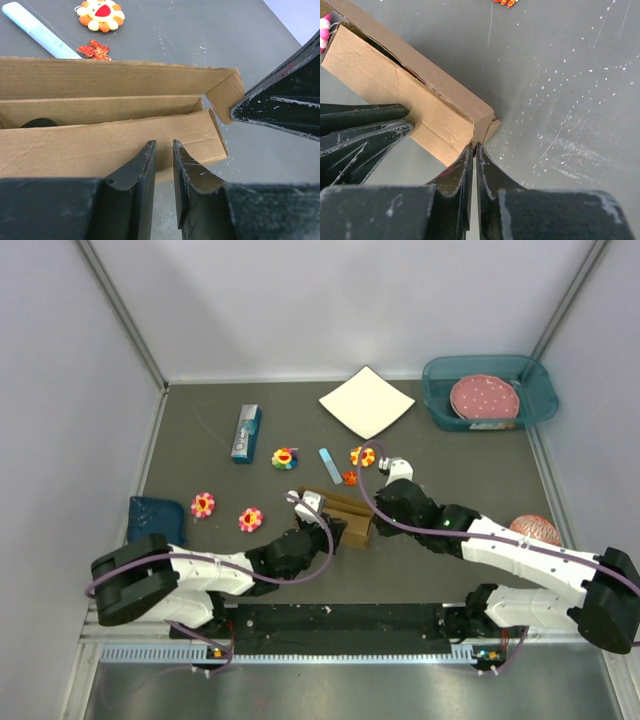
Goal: Fold the paper box
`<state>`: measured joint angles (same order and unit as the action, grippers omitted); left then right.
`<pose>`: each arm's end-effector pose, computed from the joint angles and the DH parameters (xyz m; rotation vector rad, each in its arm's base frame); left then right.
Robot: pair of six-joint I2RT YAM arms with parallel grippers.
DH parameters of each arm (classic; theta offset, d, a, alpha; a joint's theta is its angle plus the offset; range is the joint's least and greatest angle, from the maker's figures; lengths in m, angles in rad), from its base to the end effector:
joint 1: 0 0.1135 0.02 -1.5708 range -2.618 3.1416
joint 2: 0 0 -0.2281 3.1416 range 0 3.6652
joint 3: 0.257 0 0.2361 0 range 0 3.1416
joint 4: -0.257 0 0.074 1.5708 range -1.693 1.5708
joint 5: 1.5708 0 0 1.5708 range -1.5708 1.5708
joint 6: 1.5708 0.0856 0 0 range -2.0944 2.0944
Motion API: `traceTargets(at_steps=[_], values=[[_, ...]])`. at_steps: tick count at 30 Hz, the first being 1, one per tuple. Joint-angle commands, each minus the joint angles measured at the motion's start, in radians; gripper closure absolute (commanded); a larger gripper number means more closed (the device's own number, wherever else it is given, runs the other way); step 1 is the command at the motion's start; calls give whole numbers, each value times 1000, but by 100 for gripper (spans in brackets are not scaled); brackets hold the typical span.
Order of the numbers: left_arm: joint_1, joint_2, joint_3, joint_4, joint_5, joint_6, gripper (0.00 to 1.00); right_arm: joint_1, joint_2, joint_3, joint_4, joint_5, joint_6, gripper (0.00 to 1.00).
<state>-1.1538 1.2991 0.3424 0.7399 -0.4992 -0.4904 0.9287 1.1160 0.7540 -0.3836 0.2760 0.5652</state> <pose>0.1529 -0.2440 0.1491 0.2355 1.8064 -0.7411 0.1801 0.2018 0.1876 -0.2806 2.3075 0.4536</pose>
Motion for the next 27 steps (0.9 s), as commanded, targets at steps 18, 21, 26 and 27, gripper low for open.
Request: traceTargets(at_steps=[18, 21, 26, 27], values=[[-3, 63, 23, 75, -16, -16, 75, 12, 18, -5, 68, -98, 188, 100], [-3, 66, 23, 76, -15, -17, 75, 10, 31, -7, 72, -101, 193, 100], [-1, 69, 20, 81, -12, -20, 75, 12, 45, -27, 89, -107, 216, 100], [-3, 74, 20, 81, -9, -20, 75, 12, 44, -28, 89, -107, 220, 100]])
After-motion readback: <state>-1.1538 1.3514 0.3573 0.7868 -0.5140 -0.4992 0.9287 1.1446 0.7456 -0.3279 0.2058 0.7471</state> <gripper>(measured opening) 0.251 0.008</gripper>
